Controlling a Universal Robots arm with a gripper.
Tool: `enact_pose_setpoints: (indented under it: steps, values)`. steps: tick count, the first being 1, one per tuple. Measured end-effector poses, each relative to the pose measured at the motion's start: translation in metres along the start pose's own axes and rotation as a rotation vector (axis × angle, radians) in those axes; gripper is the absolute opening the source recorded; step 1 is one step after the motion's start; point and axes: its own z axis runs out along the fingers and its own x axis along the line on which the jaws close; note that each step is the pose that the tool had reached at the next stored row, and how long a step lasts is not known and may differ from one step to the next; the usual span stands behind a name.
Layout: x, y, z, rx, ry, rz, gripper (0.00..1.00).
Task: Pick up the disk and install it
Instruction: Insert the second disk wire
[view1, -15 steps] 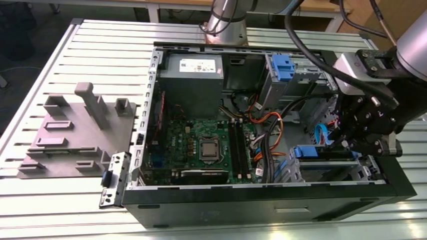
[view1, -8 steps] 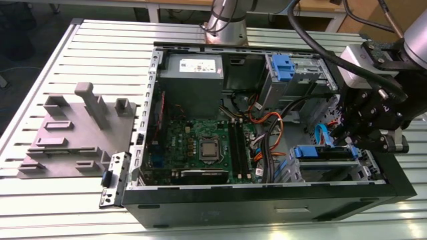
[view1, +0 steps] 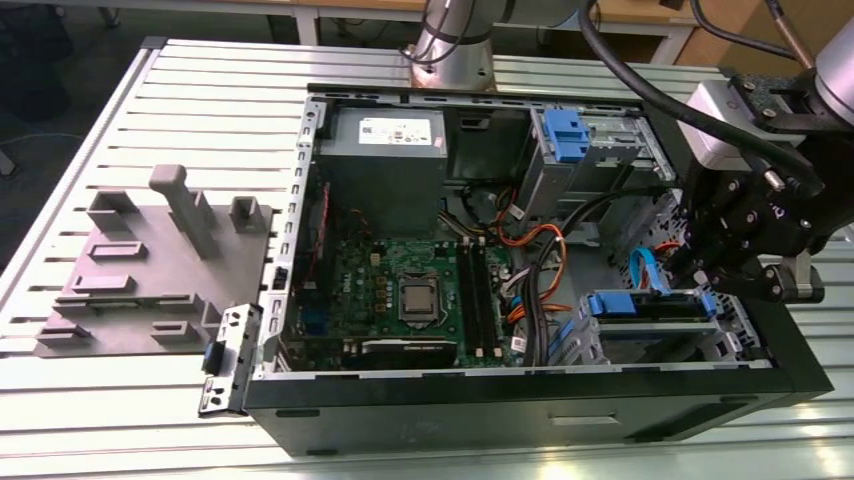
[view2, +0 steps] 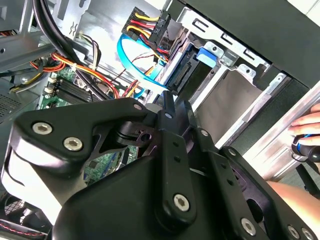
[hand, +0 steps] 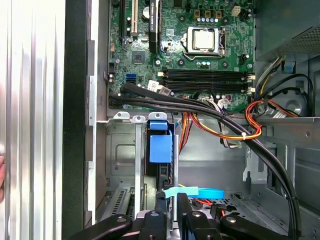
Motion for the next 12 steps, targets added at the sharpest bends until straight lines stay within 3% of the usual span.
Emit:
enact_pose_setpoints:
  steps: [4, 12]
  values:
    - [0.0, -0.0006, -0.0001, 0.0, 0.0003, 0.0, 0.24]
    - [-0.0009, -0.0086, 0.0003, 0.0, -0.0001, 0.0, 0.24]
